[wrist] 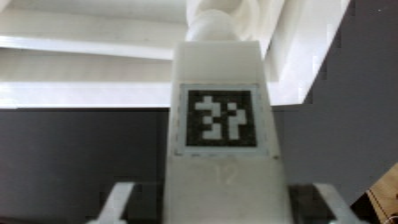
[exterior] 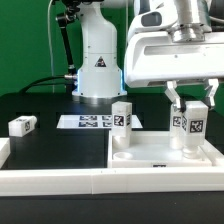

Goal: Assemble square table

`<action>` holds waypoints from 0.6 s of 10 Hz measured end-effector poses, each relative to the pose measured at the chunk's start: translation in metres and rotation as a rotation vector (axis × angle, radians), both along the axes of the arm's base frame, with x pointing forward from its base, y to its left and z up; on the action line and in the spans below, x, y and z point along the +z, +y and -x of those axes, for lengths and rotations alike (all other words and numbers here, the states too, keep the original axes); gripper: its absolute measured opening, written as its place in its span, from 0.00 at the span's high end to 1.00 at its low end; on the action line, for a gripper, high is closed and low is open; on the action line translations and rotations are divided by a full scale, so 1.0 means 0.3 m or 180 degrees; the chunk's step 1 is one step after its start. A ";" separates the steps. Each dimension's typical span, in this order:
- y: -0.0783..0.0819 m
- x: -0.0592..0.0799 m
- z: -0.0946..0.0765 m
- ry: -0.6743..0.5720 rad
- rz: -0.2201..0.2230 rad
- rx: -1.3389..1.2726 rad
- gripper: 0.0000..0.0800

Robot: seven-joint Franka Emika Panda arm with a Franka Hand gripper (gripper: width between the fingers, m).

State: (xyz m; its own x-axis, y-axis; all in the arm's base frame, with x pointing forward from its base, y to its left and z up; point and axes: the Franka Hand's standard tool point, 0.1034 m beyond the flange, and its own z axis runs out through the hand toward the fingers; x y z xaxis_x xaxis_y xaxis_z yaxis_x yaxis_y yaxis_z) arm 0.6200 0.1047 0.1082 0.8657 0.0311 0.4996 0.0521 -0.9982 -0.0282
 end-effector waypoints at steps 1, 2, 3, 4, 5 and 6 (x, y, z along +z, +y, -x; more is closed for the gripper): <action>0.006 -0.003 0.003 0.0012 0.0003 0.0013 0.64; 0.015 -0.007 0.007 0.0030 0.0006 0.0032 0.64; 0.029 -0.012 0.013 0.0067 0.0007 0.0055 0.64; 0.034 -0.015 0.015 0.0073 0.0009 0.0065 0.64; 0.032 -0.024 0.017 0.0079 0.0015 0.0065 0.64; 0.030 -0.029 0.015 0.0047 0.0021 0.0065 0.64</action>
Offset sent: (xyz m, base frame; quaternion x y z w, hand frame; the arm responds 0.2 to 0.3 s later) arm -0.0009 0.0023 -0.0022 -0.0210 -0.0094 -0.0338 0.9992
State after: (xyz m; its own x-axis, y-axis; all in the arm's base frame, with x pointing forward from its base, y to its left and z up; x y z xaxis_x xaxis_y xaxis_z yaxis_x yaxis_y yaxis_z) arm 0.6156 0.1136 0.0995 0.8721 0.0522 0.4866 0.0722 -0.9971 -0.0225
